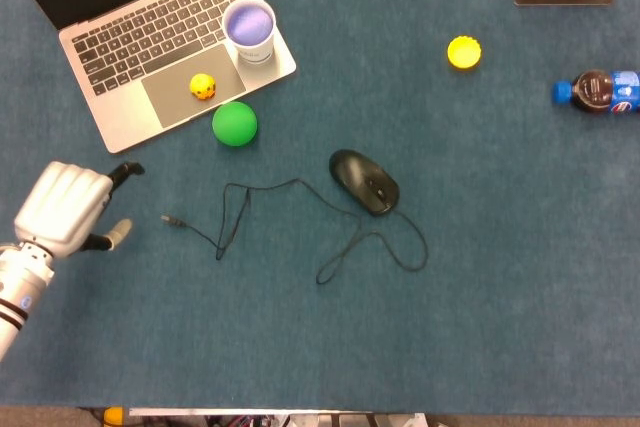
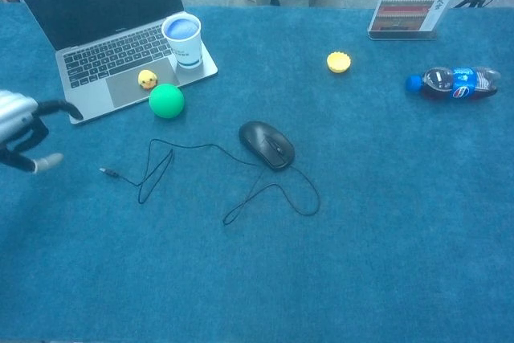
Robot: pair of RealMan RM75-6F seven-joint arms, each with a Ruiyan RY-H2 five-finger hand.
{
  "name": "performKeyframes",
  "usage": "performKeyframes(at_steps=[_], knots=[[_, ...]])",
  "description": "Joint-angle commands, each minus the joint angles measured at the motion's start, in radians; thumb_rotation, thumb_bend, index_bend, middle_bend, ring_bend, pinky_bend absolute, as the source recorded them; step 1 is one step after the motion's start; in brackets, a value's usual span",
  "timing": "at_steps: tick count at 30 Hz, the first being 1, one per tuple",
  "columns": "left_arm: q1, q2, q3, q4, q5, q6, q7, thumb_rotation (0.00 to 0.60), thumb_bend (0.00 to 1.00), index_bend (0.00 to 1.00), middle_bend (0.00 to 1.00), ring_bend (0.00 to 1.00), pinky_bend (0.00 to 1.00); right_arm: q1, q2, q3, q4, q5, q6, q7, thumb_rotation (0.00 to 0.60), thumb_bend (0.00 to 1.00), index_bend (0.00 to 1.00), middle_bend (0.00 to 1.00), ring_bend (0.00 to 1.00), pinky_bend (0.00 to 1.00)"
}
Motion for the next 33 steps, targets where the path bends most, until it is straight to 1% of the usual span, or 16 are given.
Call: performKeyframes(at_steps=[1, 5, 11, 12, 14, 16, 21, 25, 29, 33], knots=[[-0.007, -0.015, 0.011, 0.014, -0.013, -0.021, 0.007, 0.528, 0.32, 0.27, 0.86, 0.89, 0.83, 0.000, 0.000, 0.000, -0.001, 0.000, 0.001, 0.001, 0.600, 0.37, 0.61, 0.45, 0.36, 0.42], [-0.013, -0.039, 0.017, 0.028, -0.029, -0.040, 0.018, 0.519, 0.27, 0.30, 0.86, 0.89, 0.83, 0.001, -0.002, -0.001, 0.002, 0.000, 0.000, 0.006, 0.600, 0.37, 0.61, 0.45, 0.35, 0.42], [-0.022, -0.091, 0.020, 0.062, -0.052, -0.059, 0.021, 0.529, 0.26, 0.39, 0.87, 0.90, 0.83, -0.001, -0.005, -0.003, 0.010, 0.003, -0.002, 0.012, 0.600, 0.37, 0.61, 0.45, 0.35, 0.42], [-0.024, -0.102, 0.020, 0.066, -0.060, -0.066, 0.023, 0.539, 0.26, 0.39, 0.88, 0.90, 0.83, -0.001, -0.006, -0.004, 0.011, 0.004, -0.002, 0.014, 0.600, 0.37, 0.61, 0.45, 0.35, 0.42], [-0.028, -0.117, 0.020, 0.073, -0.070, -0.075, 0.024, 0.584, 0.26, 0.40, 0.88, 0.91, 0.83, -0.002, -0.008, -0.004, 0.015, 0.005, -0.002, 0.017, 0.600, 0.37, 0.61, 0.45, 0.35, 0.42], [-0.033, -0.133, 0.019, 0.085, -0.084, -0.089, 0.029, 0.600, 0.26, 0.41, 0.88, 0.91, 0.83, -0.002, -0.009, -0.006, 0.018, 0.007, -0.004, 0.020, 0.600, 0.37, 0.61, 0.45, 0.35, 0.42], [-0.048, -0.157, 0.010, 0.096, -0.117, -0.109, 0.039, 0.600, 0.26, 0.41, 0.88, 0.91, 0.83, -0.005, -0.008, -0.007, 0.024, 0.012, -0.005, 0.023, 0.600, 0.37, 0.61, 0.45, 0.35, 0.42], [-0.058, -0.159, -0.002, 0.091, -0.139, -0.114, 0.049, 0.598, 0.26, 0.40, 0.88, 0.91, 0.83, -0.007, -0.009, -0.009, 0.028, 0.016, -0.007, 0.026, 0.600, 0.37, 0.61, 0.45, 0.35, 0.42], [-0.069, -0.154, -0.002, 0.073, -0.159, -0.133, 0.053, 0.560, 0.26, 0.40, 0.88, 0.91, 0.83, -0.007, -0.013, -0.009, 0.035, 0.020, -0.010, 0.030, 0.600, 0.37, 0.61, 0.45, 0.35, 0.42], [-0.078, -0.162, 0.002, 0.070, -0.172, -0.148, 0.060, 0.556, 0.26, 0.41, 0.88, 0.91, 0.83, -0.008, -0.016, -0.009, 0.043, 0.022, -0.010, 0.036, 0.600, 0.37, 0.61, 0.45, 0.35, 0.42]])
